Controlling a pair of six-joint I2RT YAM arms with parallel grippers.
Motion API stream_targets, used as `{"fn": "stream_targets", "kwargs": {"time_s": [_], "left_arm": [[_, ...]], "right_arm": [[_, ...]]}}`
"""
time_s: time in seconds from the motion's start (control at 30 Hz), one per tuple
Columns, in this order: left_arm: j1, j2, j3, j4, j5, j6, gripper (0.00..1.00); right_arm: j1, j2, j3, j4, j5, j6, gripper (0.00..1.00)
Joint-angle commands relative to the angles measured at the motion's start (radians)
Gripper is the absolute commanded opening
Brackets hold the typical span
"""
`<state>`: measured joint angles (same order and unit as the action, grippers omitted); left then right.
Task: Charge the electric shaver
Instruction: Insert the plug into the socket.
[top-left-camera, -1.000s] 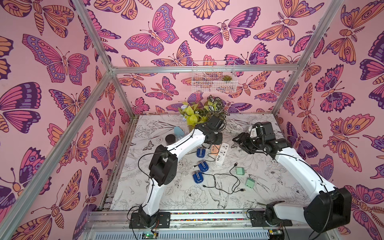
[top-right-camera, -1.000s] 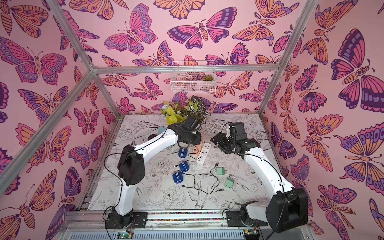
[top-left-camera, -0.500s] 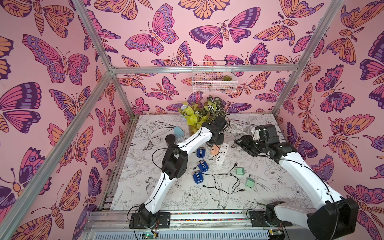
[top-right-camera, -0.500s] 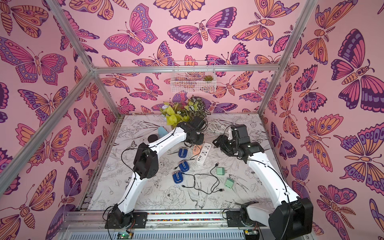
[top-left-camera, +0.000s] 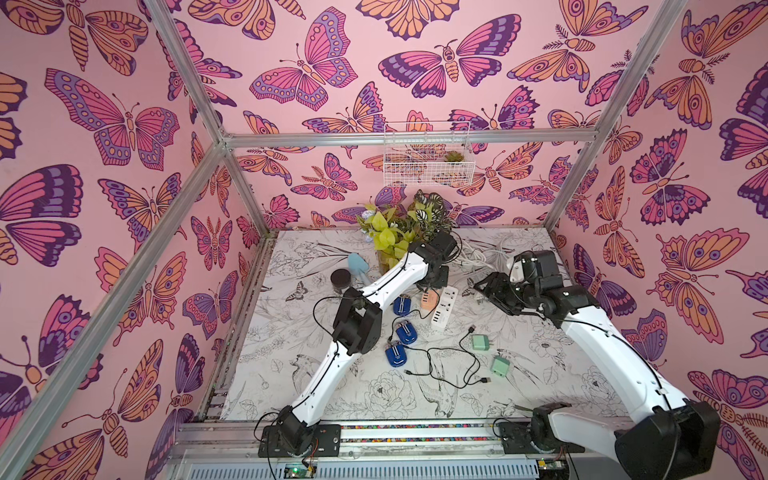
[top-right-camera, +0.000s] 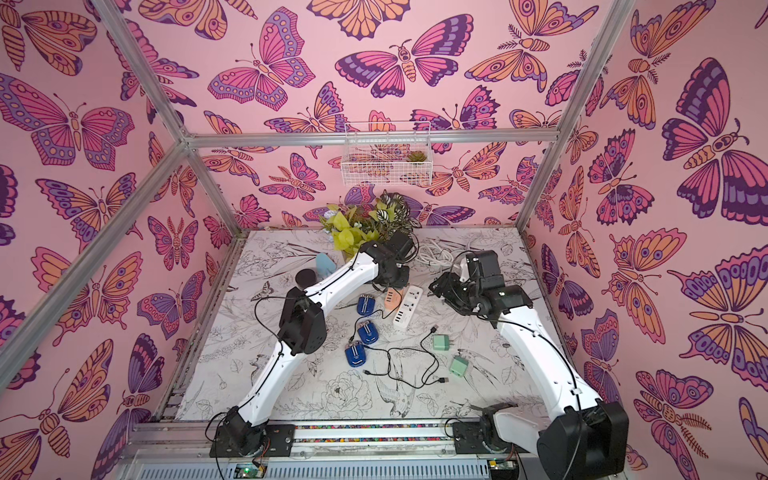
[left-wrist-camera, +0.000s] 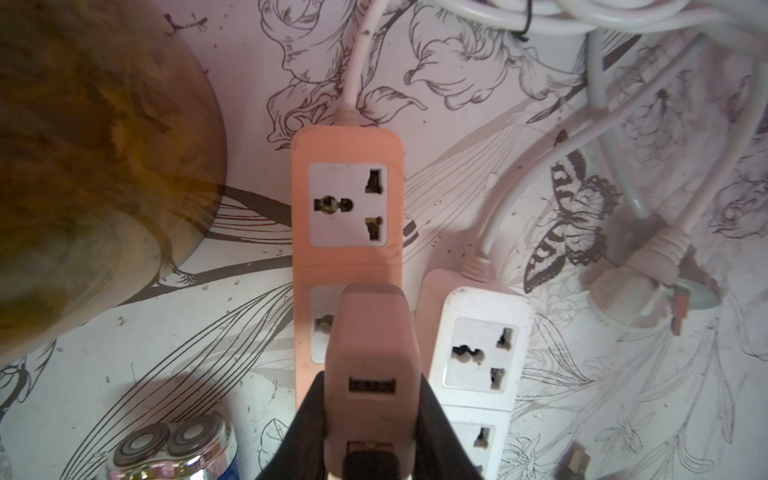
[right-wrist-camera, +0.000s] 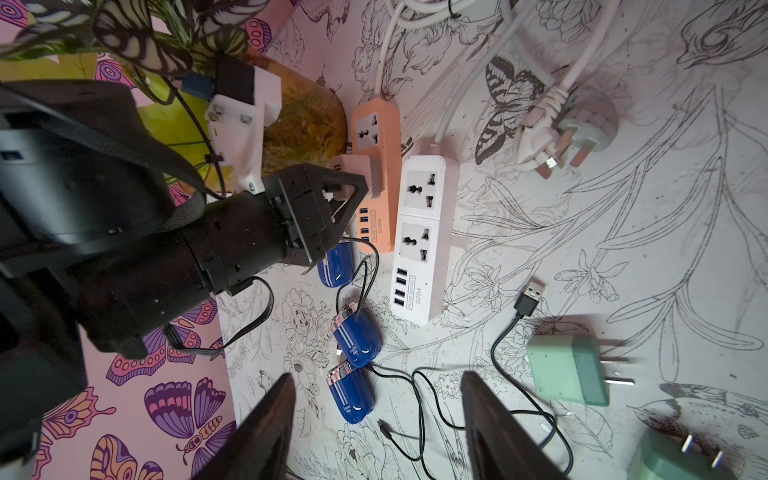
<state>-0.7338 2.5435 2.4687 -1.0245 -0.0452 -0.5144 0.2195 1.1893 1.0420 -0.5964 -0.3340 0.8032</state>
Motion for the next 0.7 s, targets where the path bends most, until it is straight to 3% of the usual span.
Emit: {"fn": "stream_targets", "kwargs": {"time_s": [0.0,0.33,0.53,0.67], "left_arm": [[-0.002,0.08,0.073,-0.186,-0.047,-0.034,0.0],[-0.009,0.063,0.116,-0.374,0.029,-0.071,0.0],[-0.022,0.069,0.127,-0.381,0.077,-0.066,0.01],[-0.021,0.097,0.184,-0.371,0.085,-0.051,0.27]], "right_arm": [[-0.007,0.0,-0.004,-0.024,-0.019,-0.019,0.64],[-0.01,-0.006,0.002,-0.043,-0.028,-0.03,0.64],[-0.01,0.004,-0.005,-0.041,-0.025,-0.03,0.64],[-0.011,0.017,0.003,-0.054,-0.037,-0.03,0.64]]}}
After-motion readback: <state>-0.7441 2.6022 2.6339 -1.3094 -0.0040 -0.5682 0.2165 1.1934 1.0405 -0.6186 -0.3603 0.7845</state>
